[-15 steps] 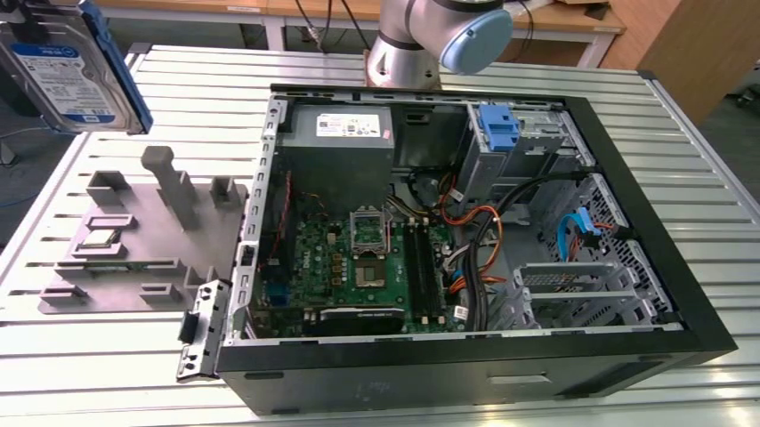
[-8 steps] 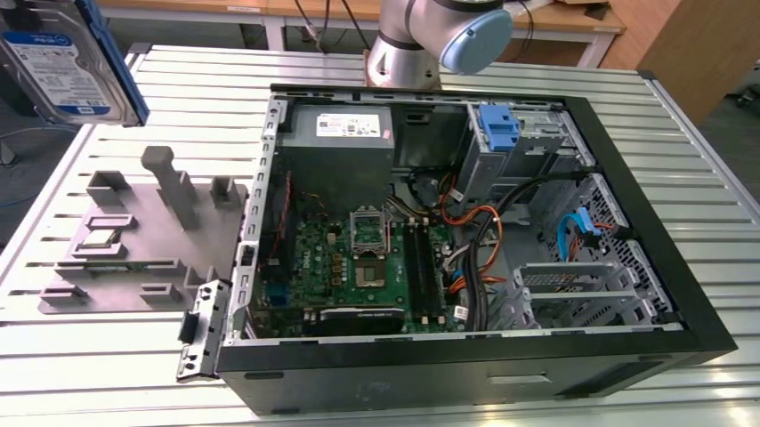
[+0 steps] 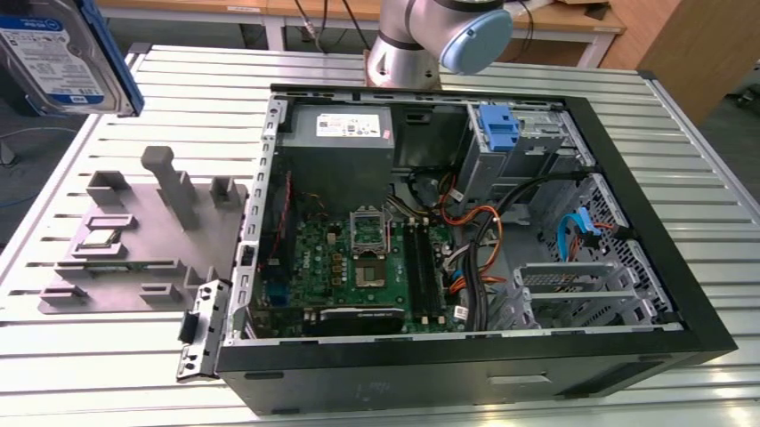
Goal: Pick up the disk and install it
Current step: 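Pick up the disk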
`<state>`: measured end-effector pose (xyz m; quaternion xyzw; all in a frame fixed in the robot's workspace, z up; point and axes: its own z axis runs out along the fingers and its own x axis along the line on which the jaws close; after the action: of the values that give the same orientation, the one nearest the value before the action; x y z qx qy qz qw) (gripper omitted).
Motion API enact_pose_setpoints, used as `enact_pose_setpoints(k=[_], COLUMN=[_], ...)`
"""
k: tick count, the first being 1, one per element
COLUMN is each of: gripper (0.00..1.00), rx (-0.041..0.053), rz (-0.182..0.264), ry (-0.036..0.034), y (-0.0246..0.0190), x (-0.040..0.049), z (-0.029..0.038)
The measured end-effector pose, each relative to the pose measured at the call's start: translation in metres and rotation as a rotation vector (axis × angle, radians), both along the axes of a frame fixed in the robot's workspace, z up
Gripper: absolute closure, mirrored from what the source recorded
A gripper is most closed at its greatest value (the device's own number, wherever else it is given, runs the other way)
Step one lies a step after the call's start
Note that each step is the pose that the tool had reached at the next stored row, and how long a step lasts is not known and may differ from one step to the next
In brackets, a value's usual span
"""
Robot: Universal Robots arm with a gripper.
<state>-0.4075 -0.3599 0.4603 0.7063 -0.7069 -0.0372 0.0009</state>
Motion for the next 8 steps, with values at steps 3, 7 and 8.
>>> enact_pose_setpoints(k=[3,7,8], gripper=[0.65,0.65,0.65], rx=[0.0000,0.0000,0.0000], rz=[0.000,0.000,0.000], ry=[0.0000,0.0000,0.0000], y=[0.0000,0.0000,0.0000], x=[0.0000,0.0000,0.0000], z=[0.0044,0.0090,0.0096])
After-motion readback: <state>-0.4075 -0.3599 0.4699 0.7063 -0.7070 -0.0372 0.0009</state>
